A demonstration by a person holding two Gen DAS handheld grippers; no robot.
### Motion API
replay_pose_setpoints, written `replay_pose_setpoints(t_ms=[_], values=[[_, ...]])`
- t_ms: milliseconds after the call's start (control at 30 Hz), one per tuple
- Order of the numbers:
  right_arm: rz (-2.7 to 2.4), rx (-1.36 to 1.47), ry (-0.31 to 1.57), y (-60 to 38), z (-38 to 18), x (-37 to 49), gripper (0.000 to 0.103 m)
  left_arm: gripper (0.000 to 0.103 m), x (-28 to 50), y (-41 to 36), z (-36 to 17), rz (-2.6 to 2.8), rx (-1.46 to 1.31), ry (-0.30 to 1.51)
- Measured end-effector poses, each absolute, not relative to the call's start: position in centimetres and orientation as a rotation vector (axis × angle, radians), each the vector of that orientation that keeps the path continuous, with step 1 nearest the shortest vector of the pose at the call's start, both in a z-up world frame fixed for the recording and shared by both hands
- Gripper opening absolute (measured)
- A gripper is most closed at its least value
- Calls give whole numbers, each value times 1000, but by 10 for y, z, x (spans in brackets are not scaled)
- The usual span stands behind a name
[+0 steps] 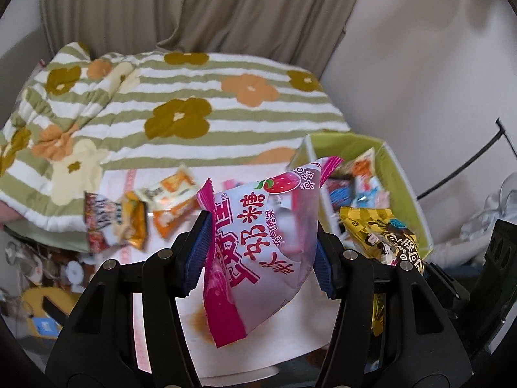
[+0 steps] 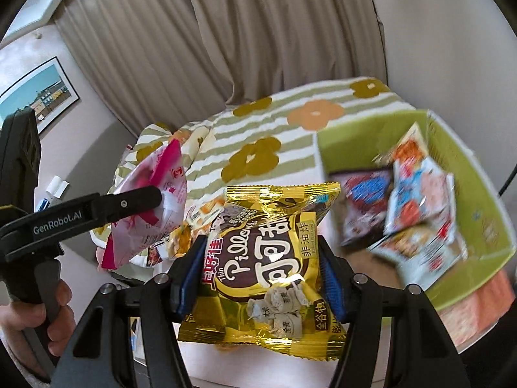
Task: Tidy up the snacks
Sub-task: 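Lower both bags into the green box and open both tools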
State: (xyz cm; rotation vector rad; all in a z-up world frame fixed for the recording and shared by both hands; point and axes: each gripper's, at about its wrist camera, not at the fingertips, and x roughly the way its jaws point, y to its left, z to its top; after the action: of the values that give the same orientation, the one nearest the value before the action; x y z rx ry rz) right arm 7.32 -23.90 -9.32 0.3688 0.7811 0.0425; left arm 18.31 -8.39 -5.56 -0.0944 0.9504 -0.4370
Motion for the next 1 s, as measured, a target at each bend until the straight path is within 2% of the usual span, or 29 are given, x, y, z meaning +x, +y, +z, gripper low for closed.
replay_pose_setpoints(t_ms=[300,533,800,833,867,900,967,1000], values=[[62,319,773,-344,-76,62,59,53,162,-178,-62,-436,-161,959],[59,338,818,-408,-88,57,59,53,158,-249,-98,-431,-123,1050],[39,387,851,-443,-107,57,59,55,160,-288,-136,-435,-48,1126],[38,394,854,-445,-109,57,59,57,161,-291,-138,-432,-45,1125],[38,398,857,-448,-111,58,59,65,162,-292,-139,-428,-39,1126],[38,398,860,-448,-111,59,59,84,162,-294,-140,-422,-33,1127],[42,397,863,-449,-112,58,59,102,161,-294,-139,-416,-23,1109],[45,394,863,-449,-112,59,59,103,160,-292,-136,-413,-19,1091]])
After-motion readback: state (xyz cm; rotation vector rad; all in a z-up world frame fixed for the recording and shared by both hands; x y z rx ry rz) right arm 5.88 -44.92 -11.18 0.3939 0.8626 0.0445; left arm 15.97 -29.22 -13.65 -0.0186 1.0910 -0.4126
